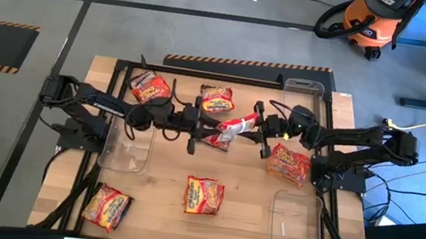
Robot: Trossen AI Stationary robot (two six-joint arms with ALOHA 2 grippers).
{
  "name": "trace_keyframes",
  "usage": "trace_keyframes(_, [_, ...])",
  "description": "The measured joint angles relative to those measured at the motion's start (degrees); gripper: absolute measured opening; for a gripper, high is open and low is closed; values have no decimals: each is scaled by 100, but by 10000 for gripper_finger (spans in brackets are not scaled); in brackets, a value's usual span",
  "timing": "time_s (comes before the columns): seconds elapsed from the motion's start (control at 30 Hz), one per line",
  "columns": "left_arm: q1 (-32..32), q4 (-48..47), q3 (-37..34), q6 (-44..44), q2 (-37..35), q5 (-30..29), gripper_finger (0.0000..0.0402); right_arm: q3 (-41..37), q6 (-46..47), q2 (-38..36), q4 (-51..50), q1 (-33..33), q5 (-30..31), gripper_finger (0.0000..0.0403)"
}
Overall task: Sort Maruchan noodles
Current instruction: Put the red noodle pack into the middle transparent bin
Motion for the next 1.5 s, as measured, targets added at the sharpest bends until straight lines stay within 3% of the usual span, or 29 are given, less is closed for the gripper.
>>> trace_keyframes(0.2, [177,-1230,11,-460,-605,7,149,-1,-623,-500,-1006,7,394,55])
trace_keyframes(0.37, [249,-2196,7,-764,-924,-68,154,-1,-1504,-1031,-2039,13,1322,51])
trace_keyframes(0.63, [240,-1935,4,-612,-959,-461,155,-4,-2731,-1274,-2889,11,2620,52])
trace_keyframes(0.8, [191,-1644,7,-728,-959,-300,158,-5,-3170,-1276,-3081,54,2656,53])
trace_keyframes(0.93, [308,-1630,7,-1202,-956,-188,186,-10,-3757,-1276,-3088,343,2803,53])
trace_keyframes(1.17, [637,-1894,6,-2651,-956,36,250,-10,-5615,-1272,-3028,1134,3896,53])
trace_keyframes(1.37, [731,-1894,4,-3600,-721,404,253,-10,-7125,-1272,-2558,1761,4847,53])
trace_keyframes(1.5, [731,-1835,2,-4152,-421,664,252,-10,-7995,-1274,-2222,2004,5147,53])
